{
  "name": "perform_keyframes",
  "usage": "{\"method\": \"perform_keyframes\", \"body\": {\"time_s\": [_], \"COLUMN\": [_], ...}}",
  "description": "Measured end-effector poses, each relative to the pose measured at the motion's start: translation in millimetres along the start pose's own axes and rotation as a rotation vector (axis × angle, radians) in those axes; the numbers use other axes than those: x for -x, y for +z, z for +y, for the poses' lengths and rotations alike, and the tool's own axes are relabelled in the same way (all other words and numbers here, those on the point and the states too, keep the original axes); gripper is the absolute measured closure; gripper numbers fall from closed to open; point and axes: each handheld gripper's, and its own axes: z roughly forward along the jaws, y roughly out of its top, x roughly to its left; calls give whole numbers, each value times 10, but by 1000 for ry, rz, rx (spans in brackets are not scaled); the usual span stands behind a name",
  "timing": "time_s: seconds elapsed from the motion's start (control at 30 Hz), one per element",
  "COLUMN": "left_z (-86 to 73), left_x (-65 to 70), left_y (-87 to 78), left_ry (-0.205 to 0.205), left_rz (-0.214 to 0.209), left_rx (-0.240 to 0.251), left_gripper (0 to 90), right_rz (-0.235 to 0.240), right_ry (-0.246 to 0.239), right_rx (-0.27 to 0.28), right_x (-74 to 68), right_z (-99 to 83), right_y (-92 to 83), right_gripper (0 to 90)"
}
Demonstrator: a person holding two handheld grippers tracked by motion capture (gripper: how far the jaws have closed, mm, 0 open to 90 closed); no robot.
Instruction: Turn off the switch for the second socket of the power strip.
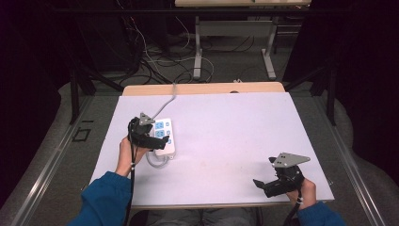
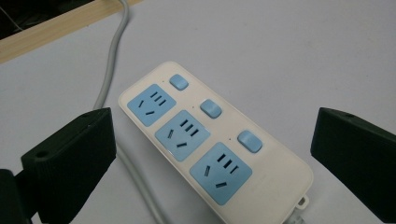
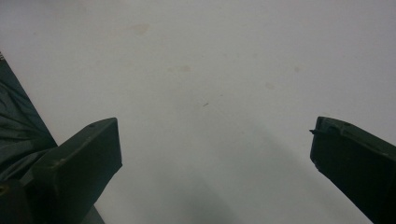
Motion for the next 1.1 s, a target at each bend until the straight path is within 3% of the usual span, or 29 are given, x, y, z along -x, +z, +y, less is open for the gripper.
{"method": "perform_keyframes", "body": {"time_s": [0.13, 0.27, 0.63, 1.1], "left_z": [-50, -125, -330, -602], "left_x": [23, 45, 78, 94], "left_y": [-72, -155, -426, -643], "left_ry": [15, 1, 12, 21], "left_rz": [2, 2, 6, 7], "left_rx": [-8, -2, -19, -40], "left_gripper": [2, 2, 2, 2], "right_rz": [3, 3, 3, 2], "right_ry": [3, 3, 3, 0], "right_rx": [-5, -4, -5, -6], "right_x": [2, 5, 1, 1], "right_z": [0, 0, 1, 2], "right_y": [-1, 1, -2, 0], "right_gripper": [14, 14, 14, 15]}}
